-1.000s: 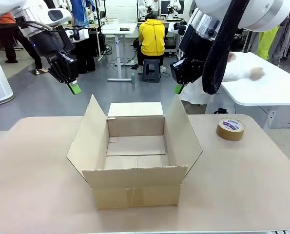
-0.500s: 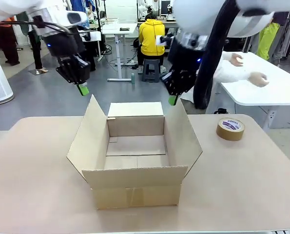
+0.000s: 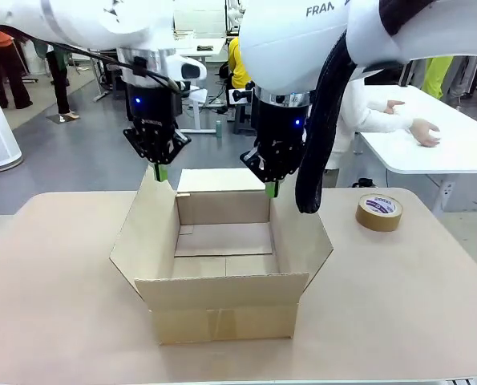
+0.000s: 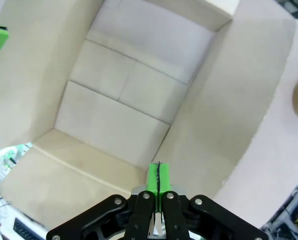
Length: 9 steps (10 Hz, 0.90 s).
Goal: Wrap the clocks to prevent damage.
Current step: Open the side flaps of the Package Box.
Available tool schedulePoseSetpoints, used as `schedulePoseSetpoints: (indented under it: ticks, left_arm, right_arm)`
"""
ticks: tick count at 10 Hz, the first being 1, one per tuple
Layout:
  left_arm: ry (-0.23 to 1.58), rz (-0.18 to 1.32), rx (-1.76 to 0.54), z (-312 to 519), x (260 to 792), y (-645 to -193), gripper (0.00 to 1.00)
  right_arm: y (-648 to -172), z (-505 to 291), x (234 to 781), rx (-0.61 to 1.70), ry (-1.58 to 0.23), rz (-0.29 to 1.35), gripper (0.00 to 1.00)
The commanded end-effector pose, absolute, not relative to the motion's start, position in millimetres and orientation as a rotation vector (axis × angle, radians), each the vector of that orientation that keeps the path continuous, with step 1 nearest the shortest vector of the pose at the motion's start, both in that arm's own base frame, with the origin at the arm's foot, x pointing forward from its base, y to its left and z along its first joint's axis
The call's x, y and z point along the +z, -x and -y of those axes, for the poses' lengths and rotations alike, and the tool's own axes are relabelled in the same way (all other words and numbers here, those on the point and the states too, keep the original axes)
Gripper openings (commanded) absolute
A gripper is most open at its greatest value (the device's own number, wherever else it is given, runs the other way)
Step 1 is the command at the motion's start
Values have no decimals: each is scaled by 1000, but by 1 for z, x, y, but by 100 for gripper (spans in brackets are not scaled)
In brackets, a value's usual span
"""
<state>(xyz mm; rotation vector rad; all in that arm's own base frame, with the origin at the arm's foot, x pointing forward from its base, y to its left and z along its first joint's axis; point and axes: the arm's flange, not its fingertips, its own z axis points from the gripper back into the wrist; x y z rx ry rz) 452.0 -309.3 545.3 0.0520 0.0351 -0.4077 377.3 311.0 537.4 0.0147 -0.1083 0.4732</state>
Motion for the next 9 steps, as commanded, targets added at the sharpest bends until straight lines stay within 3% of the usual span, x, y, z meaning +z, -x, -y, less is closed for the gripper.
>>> schedulePoseSetpoints:
  ticks: [1,9]
  left_arm:
    - [-82,-43,-347,318,539,-465,0]
    - [-168,-33,-265,299,481,-450,0]
  right_arm:
    - [-384,-302,521,374,38,146,1]
    - [-389,-267,464,193,123,209,1]
